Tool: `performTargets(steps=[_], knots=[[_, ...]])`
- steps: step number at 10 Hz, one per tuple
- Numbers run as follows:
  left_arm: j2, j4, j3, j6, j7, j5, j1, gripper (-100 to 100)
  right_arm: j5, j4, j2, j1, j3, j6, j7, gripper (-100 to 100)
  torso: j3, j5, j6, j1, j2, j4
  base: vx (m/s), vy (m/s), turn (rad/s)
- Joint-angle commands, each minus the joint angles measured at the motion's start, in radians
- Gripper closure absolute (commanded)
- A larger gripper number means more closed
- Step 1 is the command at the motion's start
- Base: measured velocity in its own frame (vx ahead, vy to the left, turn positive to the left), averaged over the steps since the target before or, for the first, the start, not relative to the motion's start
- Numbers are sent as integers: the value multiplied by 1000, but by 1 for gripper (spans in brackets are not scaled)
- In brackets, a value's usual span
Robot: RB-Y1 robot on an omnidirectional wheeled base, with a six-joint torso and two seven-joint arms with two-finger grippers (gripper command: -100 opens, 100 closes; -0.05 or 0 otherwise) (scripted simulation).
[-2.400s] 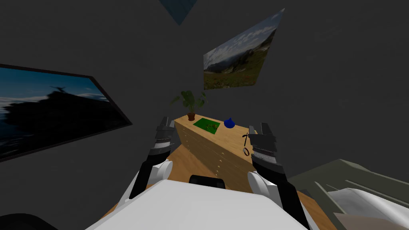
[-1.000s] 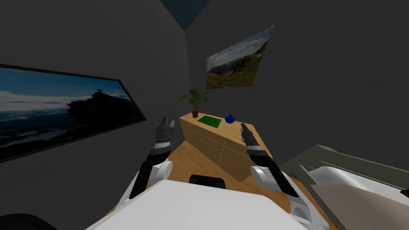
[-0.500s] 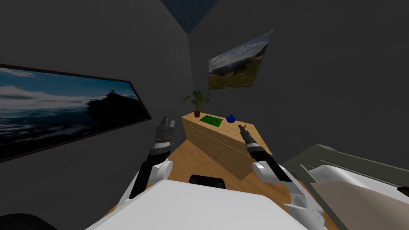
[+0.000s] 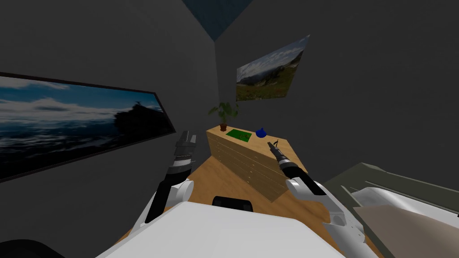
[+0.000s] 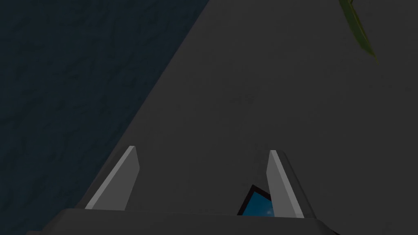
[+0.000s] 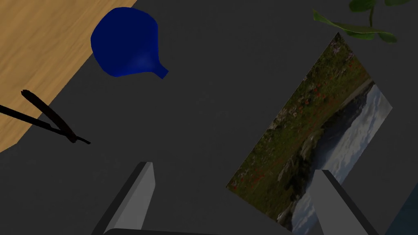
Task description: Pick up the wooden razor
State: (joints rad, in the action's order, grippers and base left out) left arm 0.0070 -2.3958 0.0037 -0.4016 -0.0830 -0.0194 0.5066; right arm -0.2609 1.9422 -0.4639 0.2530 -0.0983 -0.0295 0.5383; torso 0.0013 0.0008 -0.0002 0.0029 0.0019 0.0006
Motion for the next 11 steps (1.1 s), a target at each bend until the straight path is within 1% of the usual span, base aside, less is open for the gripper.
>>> performTargets(steps=[1,2,3,4,5,6,7,8,9,10,11], knots=[[0,0,0,0,0,0,0,0,-12,-49,-23,-21,-5,-35,24,-100,0,0,0,0,0,0,-31,42,33],[0,0,0,0,0,0,0,0,-29,-87,-53,-37,-16,-76,58,-100,0,0,0,-1,-1,0,-25,40,55],[0,0,0,0,0,0,0,0,-47,-115,-83,-52,-28,-105,90,-100,0,0,0,-1,-1,0,-11,52,109],[0,0,0,0,0,0,0,0,-47,-130,-83,-52,-28,-128,92,-100,-1,0,0,-1,-2,0,1,35,51],[0,0,0,0,0,0,0,0,-64,-157,-113,-66,-41,-168,126,-100,-1,0,0,-1,-2,0,6,30,89],[0,0,0,0,0,0,0,0,-64,-172,-113,-66,-41,-175,126,-100,-2,0,0,-2,-3,-1,8,18,38],[0,0,0,0,0,0,0,0,-82,-208,-144,-80,-55,-223,159,-100,-2,0,0,-2,-3,-1,13,28,94],[0,0,0,0,0,0,0,0,-82,-215,-144,-80,-55,-223,159,-100,-2,0,0,-2,-3,-1,16,21,39],[0,0,0,0,0,0,0,0,-99,-258,-175,-93,-69,-268,192,-100,-2,-1,0,-2,-3,-1,24,24,97],[0,0,0,0,0,0,0,0,-99,-258,-175,-93,-69,-270,192,-100,-2,0,0,-2,-4,-1,25,15,45],[0,0,0,0,0,0,0,0,-117,-298,-206,-104,-83,-311,223,-100,-2,-1,1,-2,-4,-1,32,23,108]])
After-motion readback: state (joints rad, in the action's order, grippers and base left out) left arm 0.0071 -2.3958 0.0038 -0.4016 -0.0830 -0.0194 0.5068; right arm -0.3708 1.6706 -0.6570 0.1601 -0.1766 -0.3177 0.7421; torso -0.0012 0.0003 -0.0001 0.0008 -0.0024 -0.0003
